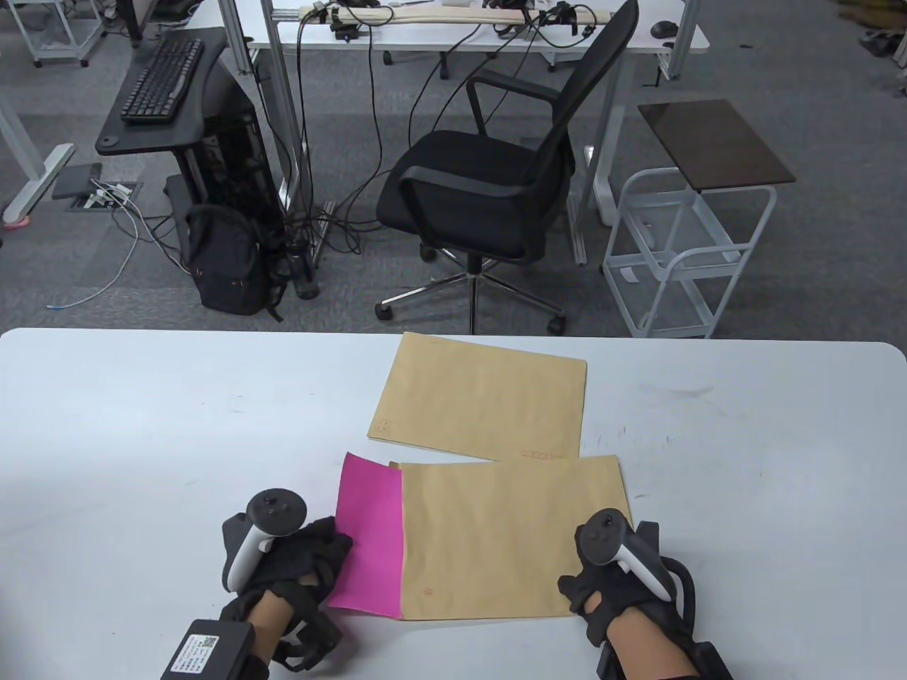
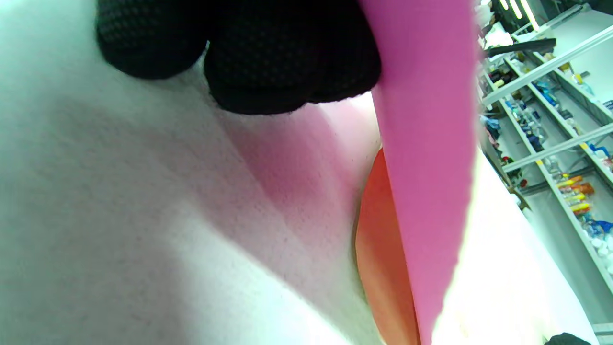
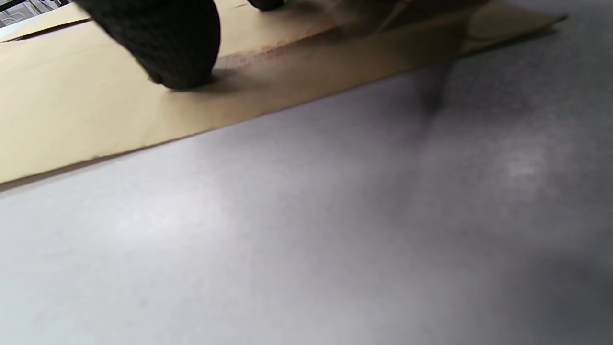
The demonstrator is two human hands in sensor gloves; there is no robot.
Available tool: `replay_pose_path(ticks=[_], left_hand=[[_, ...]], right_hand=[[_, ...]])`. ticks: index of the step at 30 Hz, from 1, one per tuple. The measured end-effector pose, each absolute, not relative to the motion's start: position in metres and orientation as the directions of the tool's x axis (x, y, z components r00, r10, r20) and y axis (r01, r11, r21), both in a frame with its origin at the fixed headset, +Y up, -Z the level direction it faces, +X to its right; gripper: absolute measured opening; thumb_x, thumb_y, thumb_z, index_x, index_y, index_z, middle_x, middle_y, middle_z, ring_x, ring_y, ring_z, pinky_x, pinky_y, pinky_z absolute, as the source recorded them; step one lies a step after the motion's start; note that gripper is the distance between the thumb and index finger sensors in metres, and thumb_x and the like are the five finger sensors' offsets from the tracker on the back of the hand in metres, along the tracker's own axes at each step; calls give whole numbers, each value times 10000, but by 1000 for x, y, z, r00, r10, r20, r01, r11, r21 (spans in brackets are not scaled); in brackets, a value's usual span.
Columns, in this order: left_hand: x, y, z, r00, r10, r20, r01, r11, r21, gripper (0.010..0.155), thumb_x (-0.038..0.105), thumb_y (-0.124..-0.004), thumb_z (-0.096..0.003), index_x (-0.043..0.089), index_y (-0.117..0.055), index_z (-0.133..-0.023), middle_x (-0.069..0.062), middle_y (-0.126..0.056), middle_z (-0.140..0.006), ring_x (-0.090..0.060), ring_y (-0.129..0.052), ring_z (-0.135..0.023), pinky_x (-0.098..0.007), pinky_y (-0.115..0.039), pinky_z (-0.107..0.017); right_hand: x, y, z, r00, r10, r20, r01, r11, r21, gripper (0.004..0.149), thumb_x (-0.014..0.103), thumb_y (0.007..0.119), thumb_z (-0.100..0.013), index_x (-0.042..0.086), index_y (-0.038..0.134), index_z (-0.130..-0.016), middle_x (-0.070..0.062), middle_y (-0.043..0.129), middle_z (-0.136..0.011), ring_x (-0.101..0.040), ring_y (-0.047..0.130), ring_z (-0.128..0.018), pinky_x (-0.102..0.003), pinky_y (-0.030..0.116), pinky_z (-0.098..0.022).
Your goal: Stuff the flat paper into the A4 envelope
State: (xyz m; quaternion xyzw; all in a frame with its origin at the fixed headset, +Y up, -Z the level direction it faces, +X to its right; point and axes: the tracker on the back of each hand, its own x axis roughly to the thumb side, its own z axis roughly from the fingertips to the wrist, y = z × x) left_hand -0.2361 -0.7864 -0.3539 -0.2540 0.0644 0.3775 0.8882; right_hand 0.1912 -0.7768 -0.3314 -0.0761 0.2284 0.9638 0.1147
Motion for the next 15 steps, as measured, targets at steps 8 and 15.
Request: replay_pose_path(ticks=[8, 15], left_hand=[[-224, -788, -357, 713, 628, -311, -697, 588, -410, 477, 389, -701, -482, 187, -767, -909, 132, -974, -589, -128, -1049, -398, -367, -916, -389], [-212, -790, -358, 738, 599, -311, -673, 613, -414, 476, 396, -704, -482, 189, -774, -904, 133, -975, -589, -120, -1050, -391, -348, -913, -367]], right_hand=[[189, -777, -332, -963, 182, -201, -252, -873, 418, 758, 545, 823, -489, 326, 413, -1088, -61, 287, -1101, -457, 397, -993, -621, 481, -696], [188, -777, -332, -963, 187, -196, -254, -874, 414, 758, 540, 827, -487, 318, 420, -1087, -68, 295, -1099, -462, 402, -989, -622, 484, -693]])
